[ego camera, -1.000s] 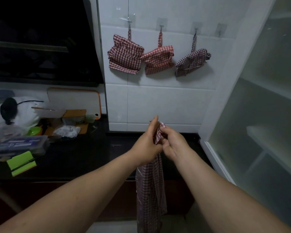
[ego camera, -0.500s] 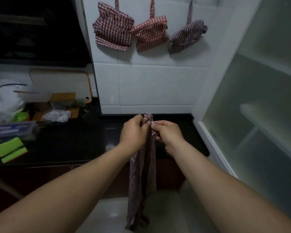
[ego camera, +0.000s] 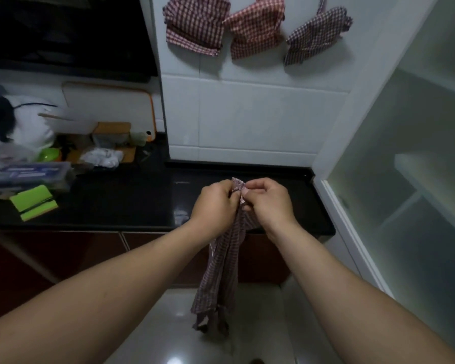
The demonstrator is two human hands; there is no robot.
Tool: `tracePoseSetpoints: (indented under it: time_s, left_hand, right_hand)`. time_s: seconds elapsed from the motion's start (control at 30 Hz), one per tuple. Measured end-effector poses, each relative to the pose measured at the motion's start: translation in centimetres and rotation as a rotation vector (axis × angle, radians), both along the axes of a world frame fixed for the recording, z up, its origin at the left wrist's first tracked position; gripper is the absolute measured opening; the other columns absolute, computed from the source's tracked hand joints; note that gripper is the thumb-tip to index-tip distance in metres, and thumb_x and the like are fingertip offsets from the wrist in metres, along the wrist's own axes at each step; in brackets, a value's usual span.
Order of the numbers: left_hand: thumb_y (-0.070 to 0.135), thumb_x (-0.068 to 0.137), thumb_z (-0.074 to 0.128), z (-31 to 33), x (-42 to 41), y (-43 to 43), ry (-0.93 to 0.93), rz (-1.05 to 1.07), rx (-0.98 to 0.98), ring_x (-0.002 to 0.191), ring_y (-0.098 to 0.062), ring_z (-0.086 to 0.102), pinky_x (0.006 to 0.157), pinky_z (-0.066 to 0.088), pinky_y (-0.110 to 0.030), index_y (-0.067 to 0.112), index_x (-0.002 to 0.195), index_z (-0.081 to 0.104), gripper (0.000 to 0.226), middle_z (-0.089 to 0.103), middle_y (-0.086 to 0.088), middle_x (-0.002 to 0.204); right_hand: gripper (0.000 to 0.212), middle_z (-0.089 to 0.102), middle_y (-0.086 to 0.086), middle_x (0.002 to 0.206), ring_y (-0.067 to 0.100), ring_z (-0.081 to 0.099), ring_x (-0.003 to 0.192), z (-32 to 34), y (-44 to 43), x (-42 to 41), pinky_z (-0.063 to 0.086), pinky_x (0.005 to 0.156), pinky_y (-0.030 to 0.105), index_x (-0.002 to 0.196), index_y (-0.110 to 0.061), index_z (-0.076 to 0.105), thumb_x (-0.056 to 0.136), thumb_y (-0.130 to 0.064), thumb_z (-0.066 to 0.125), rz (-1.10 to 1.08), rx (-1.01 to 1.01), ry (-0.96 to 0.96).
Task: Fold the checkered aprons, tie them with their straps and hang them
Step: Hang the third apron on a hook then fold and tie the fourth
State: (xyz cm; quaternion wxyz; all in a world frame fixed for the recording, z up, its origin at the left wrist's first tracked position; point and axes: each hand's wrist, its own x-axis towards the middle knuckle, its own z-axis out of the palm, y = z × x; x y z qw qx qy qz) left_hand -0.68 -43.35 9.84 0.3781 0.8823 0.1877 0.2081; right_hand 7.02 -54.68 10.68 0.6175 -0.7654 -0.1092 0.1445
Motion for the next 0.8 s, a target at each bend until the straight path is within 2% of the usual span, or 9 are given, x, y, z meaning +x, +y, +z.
tracePoseSetpoints:
  time_s: [0.07, 0.13, 0.23, 0.3, 0.37, 0.47, 0.6, 0.7, 0.8]
  left_hand:
    - [0.023, 0.103, 0.056, 0.9, -0.1, 0.1, 0.008, -0.031, 0.039, 0.072, -0.028, 0.062, 0.059, 0.045, -0.040, 0.015, 0.077, 0.063, 0.028, 0.065, -0.003, 0.071]
    - [0.022, 0.106, 0.051, 2.0, 0.0, 0.1, 0.029, -0.056, 0.051, 0.068, -0.022, 0.058, 0.056, 0.037, -0.036, 0.022, 0.071, 0.056, 0.035, 0.060, 0.004, 0.069]
    - [0.024, 0.107, 0.047, 3.5, 0.6, 0.0, 0.064, -0.097, 0.091, 0.074, -0.027, 0.062, 0.057, 0.038, -0.036, 0.017, 0.079, 0.060, 0.032, 0.063, -0.001, 0.075]
    - [0.029, 0.106, 0.050, 3.9, 0.8, 0.2, 0.061, -0.118, 0.110, 0.073, -0.022, 0.062, 0.054, 0.034, -0.034, 0.018, 0.081, 0.057, 0.028, 0.063, 0.001, 0.077]
    - [0.036, 0.102, 0.059, 4.0, 0.9, 0.6, 0.024, -0.127, 0.121, 0.068, -0.006, 0.057, 0.052, 0.031, -0.027, 0.025, 0.083, 0.055, 0.021, 0.061, 0.009, 0.075]
    - [0.033, 0.101, 0.066, 3.7, 1.5, 1.6, -0.092, -0.144, 0.079, 0.076, 0.000, 0.062, 0.061, 0.040, -0.023, 0.027, 0.095, 0.067, 0.009, 0.068, 0.012, 0.083]
    - [0.031, 0.102, 0.065, 4.2, 2.0, 3.5, -0.108, -0.235, -0.080, 0.087, -0.015, 0.072, 0.078, 0.059, -0.043, 0.025, 0.098, 0.072, 0.010, 0.075, 0.003, 0.090]
    - [0.024, 0.106, 0.060, 6.5, 2.5, 4.9, -0.063, -0.330, -0.229, 0.089, -0.014, 0.072, 0.084, 0.057, -0.038, 0.018, 0.101, 0.069, 0.012, 0.075, 0.001, 0.093]
    - [0.017, 0.108, 0.054, 9.1, 3.3, 6.0, -0.066, -0.341, -0.346, 0.085, -0.012, 0.063, 0.082, 0.049, -0.031, 0.004, 0.102, 0.063, 0.017, 0.068, -0.002, 0.091]
  right_hand:
    - [0.009, 0.078, 0.003, 0.085, 0.015, 0.074, 0.071, 0.7, 0.1, 0.1, 0.057, 0.062, 0.025, 0.095, -0.018, 0.072, 0.094, -0.010, 0.073, 0.018, -0.033, -0.063]
    - [0.010, 0.078, 0.000, 0.081, 0.015, 0.075, 0.072, 1.3, 0.3, 0.4, 0.062, 0.067, 0.032, 0.091, -0.023, 0.073, 0.093, -0.014, 0.073, 0.019, -0.072, -0.112]
    - [0.007, 0.079, -0.003, 0.083, 0.016, 0.076, 0.078, 2.7, 0.6, 0.8, 0.065, 0.078, 0.042, 0.091, -0.028, 0.074, 0.086, -0.024, 0.072, 0.011, -0.094, -0.132]
    - [0.025, 0.079, -0.001, 0.093, 0.021, 0.076, 0.090, 3.6, 1.0, 1.2, 0.063, 0.085, 0.050, 0.100, -0.025, 0.075, 0.081, -0.034, 0.062, 0.007, -0.091, -0.139]
    - [0.039, 0.078, 0.004, 0.102, 0.027, 0.074, 0.098, 4.5, 1.2, 1.3, 0.060, 0.091, 0.055, 0.107, -0.017, 0.072, 0.083, -0.038, 0.051, 0.018, -0.095, -0.132]
    - [0.050, 0.079, 0.002, 0.095, 0.020, 0.075, 0.095, 5.4, 1.1, 1.9, 0.059, 0.094, 0.049, 0.128, -0.026, 0.064, 0.085, -0.042, 0.042, 0.051, -0.057, -0.104]
    - [0.023, 0.079, 0.006, 0.086, 0.024, 0.075, 0.088, 6.3, -0.7, 4.4, 0.058, 0.079, 0.035, 0.109, -0.020, 0.067, 0.103, -0.018, 0.045, 0.111, -0.050, -0.116]
    - [0.025, 0.076, -0.001, 0.095, 0.020, 0.071, 0.095, 5.8, -2.3, 8.0, 0.055, 0.082, 0.028, 0.093, -0.026, 0.068, 0.095, -0.002, 0.060, 0.128, -0.194, -0.280]
    - [0.036, 0.070, -0.001, 0.116, 0.010, 0.065, 0.101, 6.3, -2.3, 10.6, 0.050, 0.085, 0.016, 0.101, -0.026, 0.068, 0.088, 0.006, 0.060, 0.371, -0.346, -0.385]
